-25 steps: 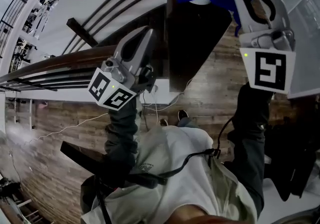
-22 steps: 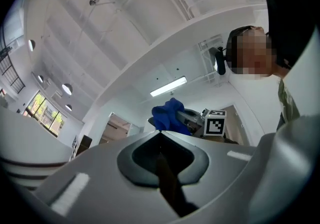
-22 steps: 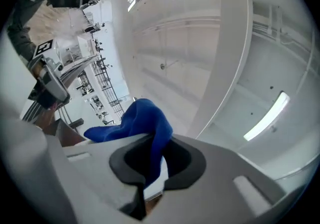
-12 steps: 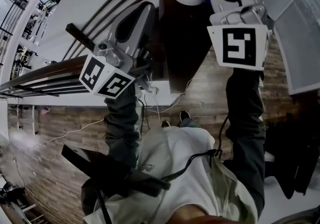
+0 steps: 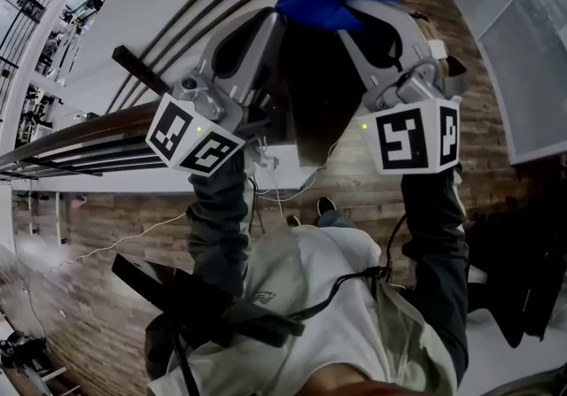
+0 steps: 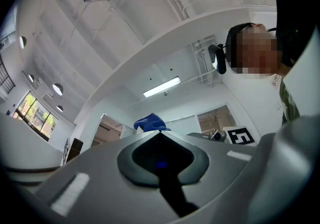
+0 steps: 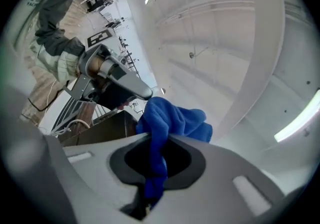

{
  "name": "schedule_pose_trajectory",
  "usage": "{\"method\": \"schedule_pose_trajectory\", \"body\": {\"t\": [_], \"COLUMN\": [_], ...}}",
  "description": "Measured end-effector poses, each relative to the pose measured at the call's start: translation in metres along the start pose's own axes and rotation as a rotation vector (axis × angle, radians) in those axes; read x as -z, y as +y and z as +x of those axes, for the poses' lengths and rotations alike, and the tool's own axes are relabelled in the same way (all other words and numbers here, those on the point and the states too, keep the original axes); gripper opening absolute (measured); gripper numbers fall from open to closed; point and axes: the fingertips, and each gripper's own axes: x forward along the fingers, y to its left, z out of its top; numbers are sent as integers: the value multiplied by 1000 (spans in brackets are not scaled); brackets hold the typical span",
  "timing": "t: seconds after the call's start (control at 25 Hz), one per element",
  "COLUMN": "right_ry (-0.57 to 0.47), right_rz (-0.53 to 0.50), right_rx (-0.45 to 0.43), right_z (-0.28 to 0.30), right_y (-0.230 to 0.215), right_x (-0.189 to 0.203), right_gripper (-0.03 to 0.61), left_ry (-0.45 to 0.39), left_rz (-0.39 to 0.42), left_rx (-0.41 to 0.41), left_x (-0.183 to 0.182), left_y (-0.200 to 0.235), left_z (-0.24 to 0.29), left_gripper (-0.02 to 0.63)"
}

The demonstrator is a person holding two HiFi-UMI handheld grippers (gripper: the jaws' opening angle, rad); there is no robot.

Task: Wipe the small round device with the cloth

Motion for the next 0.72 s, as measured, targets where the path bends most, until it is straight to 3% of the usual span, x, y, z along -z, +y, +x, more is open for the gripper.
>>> {"method": "schedule_pose_trajectory", "body": {"t": [0.08,0.16,0.28,0.4,0.52,0.72], "right_ry": [-98,-147,-55,-23,-62,1], "right_rz": [48,114,181,198,215,245], "right_rx": [54,164,282,278,258,195], "right_z": [-6,-14,-14,7,18,9], "right_y": [-24,-63,-110,-119,-103,-74], "right_x": [-15,-16,9,18,17,32], "right_gripper": [32,32,32,32,32,32], "left_ry": [2,6,17,21,23,29], "left_rz": [-1,-2,-8,-12,-10,-21], "left_rx": [2,1,-6,-10,-4,-10], "left_x": [-2,1,7,8,7,15], "left_y": [0,1,1,-1,-6,-4], "left_z": [-2,-2,-2,-4,-8,-9], "left_gripper": [2,2,2,2,2,3]}}
